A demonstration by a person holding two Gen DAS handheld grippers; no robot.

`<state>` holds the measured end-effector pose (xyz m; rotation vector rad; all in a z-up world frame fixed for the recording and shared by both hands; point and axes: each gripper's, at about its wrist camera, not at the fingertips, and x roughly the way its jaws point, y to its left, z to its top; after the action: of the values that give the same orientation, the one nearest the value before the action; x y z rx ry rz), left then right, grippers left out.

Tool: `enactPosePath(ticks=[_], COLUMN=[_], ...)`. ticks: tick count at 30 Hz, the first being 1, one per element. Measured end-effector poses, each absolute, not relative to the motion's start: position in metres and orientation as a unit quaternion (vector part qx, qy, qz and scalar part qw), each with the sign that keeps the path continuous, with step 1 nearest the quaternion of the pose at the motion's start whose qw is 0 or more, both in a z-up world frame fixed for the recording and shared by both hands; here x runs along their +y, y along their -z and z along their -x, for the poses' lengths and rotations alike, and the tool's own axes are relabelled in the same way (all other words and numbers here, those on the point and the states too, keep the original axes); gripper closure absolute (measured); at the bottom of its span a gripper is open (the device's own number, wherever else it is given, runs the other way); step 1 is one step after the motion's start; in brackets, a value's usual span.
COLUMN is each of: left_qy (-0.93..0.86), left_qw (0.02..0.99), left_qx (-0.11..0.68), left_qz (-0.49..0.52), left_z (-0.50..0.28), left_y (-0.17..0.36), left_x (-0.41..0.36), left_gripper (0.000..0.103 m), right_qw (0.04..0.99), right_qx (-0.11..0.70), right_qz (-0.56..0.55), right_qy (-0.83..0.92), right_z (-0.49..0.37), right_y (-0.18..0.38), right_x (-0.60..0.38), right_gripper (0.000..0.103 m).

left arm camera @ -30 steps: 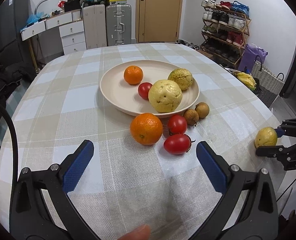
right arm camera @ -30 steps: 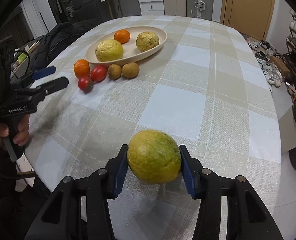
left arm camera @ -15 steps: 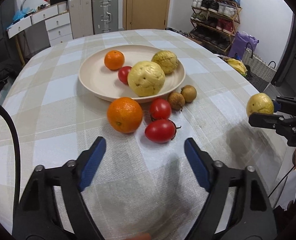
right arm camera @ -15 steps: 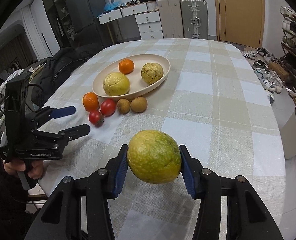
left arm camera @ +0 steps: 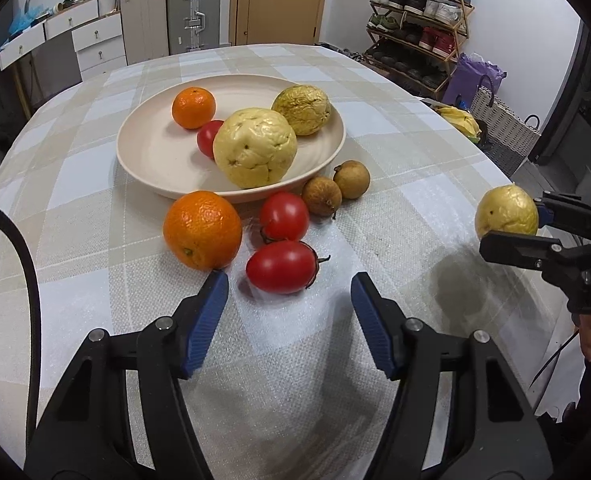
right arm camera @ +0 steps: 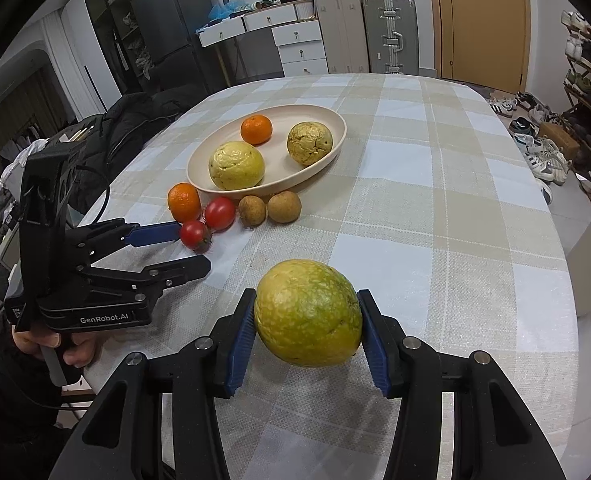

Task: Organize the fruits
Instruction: 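Lower the left tool onto a red tomato and grasp it while the right tool holds the pomelo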

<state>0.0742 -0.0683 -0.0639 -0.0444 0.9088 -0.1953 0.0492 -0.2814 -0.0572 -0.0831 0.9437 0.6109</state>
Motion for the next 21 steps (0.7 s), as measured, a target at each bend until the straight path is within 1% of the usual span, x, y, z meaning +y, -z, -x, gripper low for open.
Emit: enactPosePath(ticks=[4, 8, 9, 10, 12, 13, 14, 16, 21], left_qy=[0.094, 0.09, 0.088, 0.087, 0.085, 0.082, 0.078, 0.078, 0.091], left_qw=[0.894, 0.895, 0.895, 0.895, 0.896, 0.896, 0.897, 0.896, 0.895], left_qx=[0.437, 0.437, 0.437, 0.436, 0.436, 0.436, 0.436, 0.436, 0.436], left_qz=[0.025, 0.018, 0.017, 0.016, 0.016, 0.017, 0.018, 0.022, 0.031], left_z=[-0.0751, -0.075, -0.0744, -0.0743, -0.0745, -0.0745, -0.0742, -0.073, -0.0685], left_y=[0.0638, 0.0638, 0.0639, 0.0639, 0.0641, 0.0641, 0.0639, 0.0635, 0.0629], left_x=[-0.0697, -0.0721, -0.0721, -0.0722, -0.0711, -0.0705, -0.0697, -0.0679, -0.0633], left_gripper=[0.041, 0.045, 0.047, 0.053, 0.056, 0.059, 0.065, 0.071, 0.071], right_qw=[0.846, 0.846, 0.846, 0.845, 0.845, 0.844, 0.844, 0.844, 0.843], right_qx=[0.447, 0.446, 0.446, 0.447, 0.448, 0.449, 0.45, 0.45, 0.452], right_qz=[0.038, 0.037, 0.037, 0.037, 0.038, 0.038, 0.038, 0.036, 0.035], right_qy=[-0.288, -0.29, -0.29, -0.29, -0.291, -0.291, -0.29, -0.29, -0.289], right_z=[-0.0495, -0.0491, -0.0492, -0.0492, -0.0494, -0.0495, -0.0505, -0.0513, -0.0522], right_y=[0.0574, 0.0575, 0.0577, 0.0579, 0.0583, 0.0587, 0.0591, 0.0597, 0.0609], right_x=[-0.2805, -0.2789, -0.2787, -0.2785, -0.2782, -0.2779, -0.2783, -0.2788, -0.2795], right_gripper=[0.053, 0.053, 0.053, 0.053, 0.053, 0.053, 0.053, 0.053, 0.053])
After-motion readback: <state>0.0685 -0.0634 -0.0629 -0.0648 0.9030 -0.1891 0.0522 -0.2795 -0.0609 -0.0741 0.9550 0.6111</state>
